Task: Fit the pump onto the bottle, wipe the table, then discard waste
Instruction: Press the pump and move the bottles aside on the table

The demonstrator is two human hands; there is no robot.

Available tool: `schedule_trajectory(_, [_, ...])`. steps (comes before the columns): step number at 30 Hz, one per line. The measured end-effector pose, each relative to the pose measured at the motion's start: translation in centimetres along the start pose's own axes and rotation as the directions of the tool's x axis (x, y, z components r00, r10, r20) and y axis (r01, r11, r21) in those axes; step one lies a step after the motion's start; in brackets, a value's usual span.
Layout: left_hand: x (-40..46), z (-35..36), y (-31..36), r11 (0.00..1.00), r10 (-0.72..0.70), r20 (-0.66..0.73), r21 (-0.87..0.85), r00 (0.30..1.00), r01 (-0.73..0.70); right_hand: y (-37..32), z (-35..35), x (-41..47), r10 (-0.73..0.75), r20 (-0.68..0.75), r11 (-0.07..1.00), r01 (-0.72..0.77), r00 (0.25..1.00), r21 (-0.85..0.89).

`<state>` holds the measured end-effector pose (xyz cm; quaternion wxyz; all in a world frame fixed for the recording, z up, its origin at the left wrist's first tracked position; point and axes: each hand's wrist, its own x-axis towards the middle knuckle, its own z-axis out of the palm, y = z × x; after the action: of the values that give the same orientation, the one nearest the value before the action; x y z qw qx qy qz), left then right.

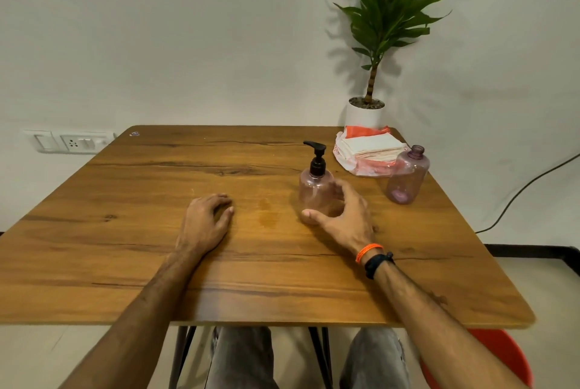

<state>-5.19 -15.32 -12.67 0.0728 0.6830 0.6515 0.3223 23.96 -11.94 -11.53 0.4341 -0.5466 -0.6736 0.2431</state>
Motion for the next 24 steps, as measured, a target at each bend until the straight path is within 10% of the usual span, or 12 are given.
schedule_trajectory(24, [0.6, 1.0, -1.0, 1.000, -0.026, -0.018, -0.001, 0.999, 0.026, -0.8, 6.2, 11.7, 0.183, -0.117, 0.983, -0.182, 0.976, 0.026])
